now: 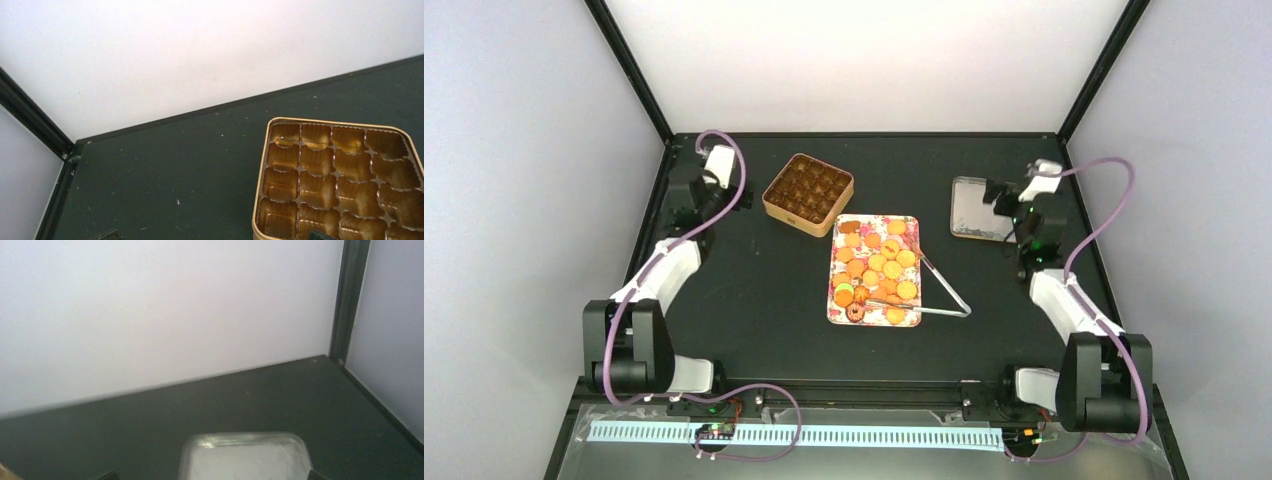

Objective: Pack the cookies
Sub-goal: Move the packing box to the center of the board.

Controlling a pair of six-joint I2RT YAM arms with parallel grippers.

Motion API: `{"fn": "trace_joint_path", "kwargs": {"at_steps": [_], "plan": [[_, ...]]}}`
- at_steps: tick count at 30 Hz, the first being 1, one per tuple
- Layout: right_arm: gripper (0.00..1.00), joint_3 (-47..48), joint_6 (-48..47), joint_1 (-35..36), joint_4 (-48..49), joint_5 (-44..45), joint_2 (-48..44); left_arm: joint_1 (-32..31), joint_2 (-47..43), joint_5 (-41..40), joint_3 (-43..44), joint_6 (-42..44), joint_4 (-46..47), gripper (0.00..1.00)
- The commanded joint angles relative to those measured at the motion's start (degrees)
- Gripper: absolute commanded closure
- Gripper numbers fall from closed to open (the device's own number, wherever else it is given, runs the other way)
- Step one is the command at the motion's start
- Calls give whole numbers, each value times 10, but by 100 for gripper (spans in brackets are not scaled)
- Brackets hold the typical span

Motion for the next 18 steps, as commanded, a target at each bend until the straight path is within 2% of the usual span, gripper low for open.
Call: {"fn": "trace_joint_path", "kwargs": {"at_steps": [1,2,4,5,7,10,15,17,18], "plan": [[0,102,220,-1,-215,9,0,-2,7,53,69,94,-240,1],[0,121,210,-2,-242,-58,7,-3,6,80,80,119,-268,1],[0,132,160,1,-220,-227,34,-3,6,133,101,170,-329,1],[0,138,150,9,-218,-263,47,-4,7,146,112,184,-350,1],[0,181,106,54,-316,-180,65,-5,10,162,129,199,-372,1],[1,223,56,129,-408,-77,90,-6,17,167,146,200,-372,1],[6,211,48,209,-419,13,93,-9,95,137,212,152,-360,1],[5,212,45,226,-424,44,89,-10,156,116,274,128,-379,2],[1,213,47,228,-426,52,84,-10,189,108,310,119,-396,4]]}}
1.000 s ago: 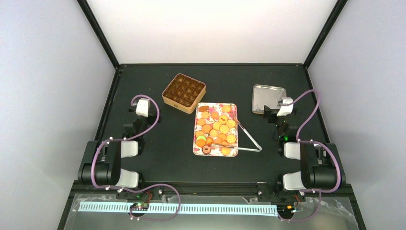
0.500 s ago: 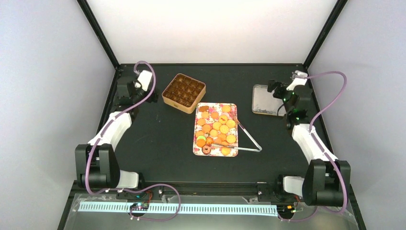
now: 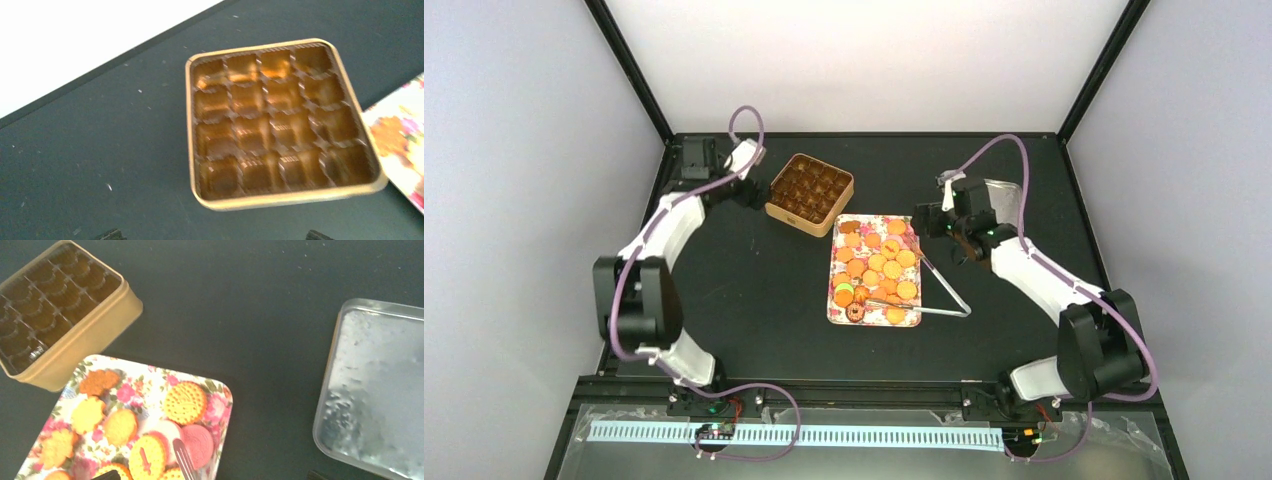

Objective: Pack the cookies
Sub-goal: Move the packing box to the center of the board.

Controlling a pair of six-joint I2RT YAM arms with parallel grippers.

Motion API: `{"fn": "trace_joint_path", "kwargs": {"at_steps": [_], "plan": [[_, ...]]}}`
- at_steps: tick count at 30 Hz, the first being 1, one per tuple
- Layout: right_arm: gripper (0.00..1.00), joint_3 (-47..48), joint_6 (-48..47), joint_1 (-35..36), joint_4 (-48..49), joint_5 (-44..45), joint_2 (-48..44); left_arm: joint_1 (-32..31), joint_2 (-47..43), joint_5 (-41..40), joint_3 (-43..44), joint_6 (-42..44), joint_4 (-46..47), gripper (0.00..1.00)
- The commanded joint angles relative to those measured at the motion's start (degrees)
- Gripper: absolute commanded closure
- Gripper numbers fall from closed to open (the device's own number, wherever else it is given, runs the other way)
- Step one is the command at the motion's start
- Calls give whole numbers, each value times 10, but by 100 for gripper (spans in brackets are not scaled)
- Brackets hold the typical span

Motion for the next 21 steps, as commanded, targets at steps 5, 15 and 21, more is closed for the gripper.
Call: {"fn": "trace_joint_path", "kwargs": {"at_steps": [5,15,21], "plan": [[0,2,93,-2,-30,80,-53,-6,254,-45,305,-62,-181,18],[1,-9,19,16,-59,21,-61,-25,352,-21,366,-67,-215,37],[9,-45,19,45,-69,46,-72,-32,370,-38,366,-82,-200,47]]}}
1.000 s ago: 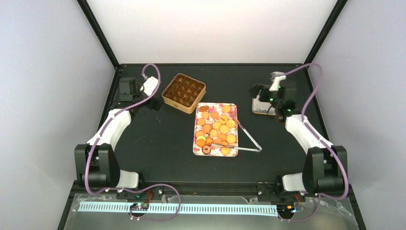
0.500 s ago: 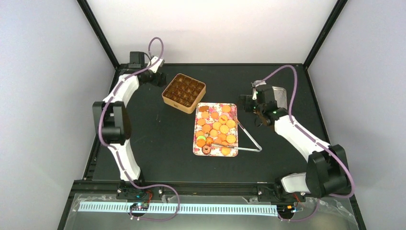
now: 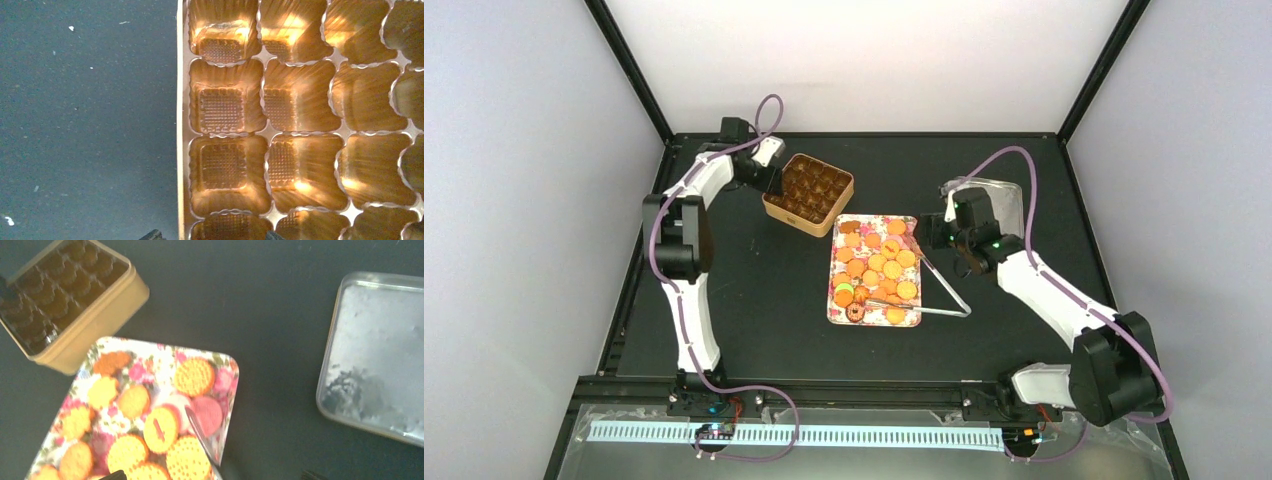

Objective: Pack the cookies
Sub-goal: Move the packing box to the center of the board.

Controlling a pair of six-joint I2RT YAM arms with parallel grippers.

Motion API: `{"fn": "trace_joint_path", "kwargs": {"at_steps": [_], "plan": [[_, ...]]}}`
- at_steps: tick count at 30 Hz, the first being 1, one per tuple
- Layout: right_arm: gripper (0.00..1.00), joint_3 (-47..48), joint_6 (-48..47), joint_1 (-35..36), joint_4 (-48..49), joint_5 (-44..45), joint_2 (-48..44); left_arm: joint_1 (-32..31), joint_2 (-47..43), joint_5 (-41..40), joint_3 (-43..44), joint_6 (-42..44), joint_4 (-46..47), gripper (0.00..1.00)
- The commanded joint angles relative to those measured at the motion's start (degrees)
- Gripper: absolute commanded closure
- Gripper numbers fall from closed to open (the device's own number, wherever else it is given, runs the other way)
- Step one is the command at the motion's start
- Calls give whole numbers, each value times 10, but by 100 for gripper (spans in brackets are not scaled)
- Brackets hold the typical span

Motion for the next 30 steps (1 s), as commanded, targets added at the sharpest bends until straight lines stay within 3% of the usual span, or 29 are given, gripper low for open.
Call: {"fn": "trace_joint_path", "kwargs": {"at_steps": [1,6,9,12,22,30], "plan": [[11,-22,-11,23,-32,25,-8,-7,22,-17,19,-18,-2,49],[20,-25,-15,40,-41,27,-23,-7,27,-35,15,-46,3,59],[25,-25,-17,44,-49,27,-32,-6,15,-38,-5,-59,9,70],[26,-32,-16,45,-54,28,-41,-7,-13,-45,-49,-69,26,76],[25,-34,1,45,-84,23,-29,-19,-112,-115,-202,-72,67,83],[30,-30,7,45,-115,30,28,-19,-230,-121,-335,-57,57,85]]}}
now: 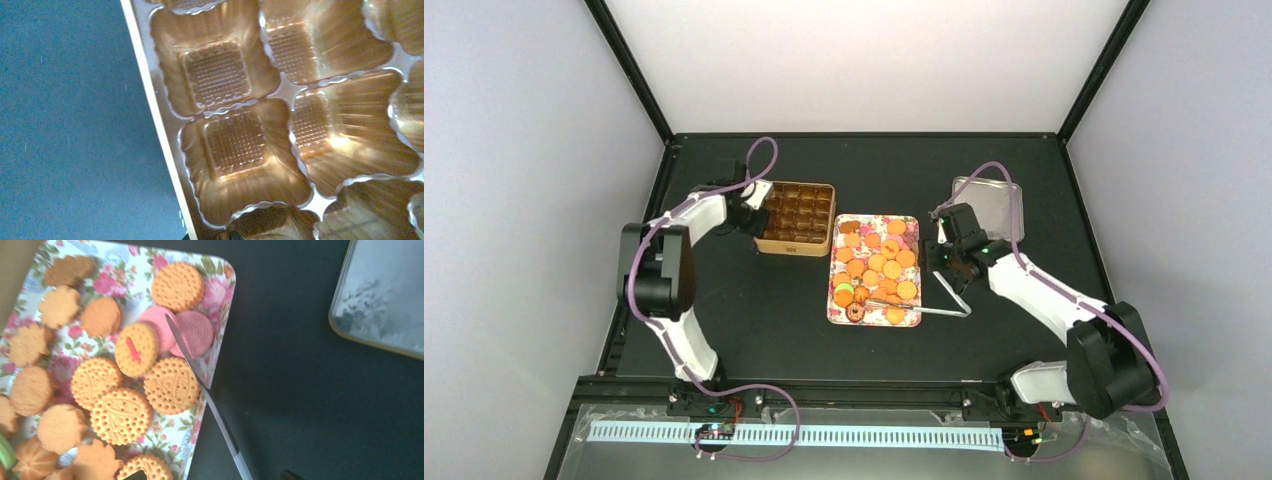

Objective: Pack the cookies
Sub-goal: Move the packing box to the center of the board.

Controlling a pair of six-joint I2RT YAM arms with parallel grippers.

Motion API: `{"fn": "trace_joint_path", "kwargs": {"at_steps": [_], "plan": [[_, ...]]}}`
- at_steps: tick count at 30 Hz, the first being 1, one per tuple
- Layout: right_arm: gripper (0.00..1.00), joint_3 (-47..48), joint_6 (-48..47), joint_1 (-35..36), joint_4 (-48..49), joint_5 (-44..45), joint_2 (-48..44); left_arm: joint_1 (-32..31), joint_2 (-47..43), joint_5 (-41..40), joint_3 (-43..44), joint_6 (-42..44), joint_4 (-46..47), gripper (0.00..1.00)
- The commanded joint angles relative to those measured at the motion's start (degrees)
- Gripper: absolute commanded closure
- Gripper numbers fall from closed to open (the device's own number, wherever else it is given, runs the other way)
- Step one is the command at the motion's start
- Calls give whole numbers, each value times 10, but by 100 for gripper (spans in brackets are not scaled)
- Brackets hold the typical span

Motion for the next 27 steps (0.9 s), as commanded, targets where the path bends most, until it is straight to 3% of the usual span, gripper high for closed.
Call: {"fn": "trace_joint_path", "kwargs": {"at_steps": [1,10,22,25,27], "plan": [[30,0,7,2,-16,6,24,-3,-78,-12,-61,9,-8,85],[35,-4,-2,2,-4,-4,55,-9,-198,-11,-194,34,-6,84],[44,11,2,2,-23,12,79,-33,-250,-25,-261,66,-33,76],[45,16,4,2,-26,9,94,-36,-262,-28,-269,78,-36,72],[46,20,4,2,-26,3,102,-36,-267,-28,-268,84,-42,63]]}}
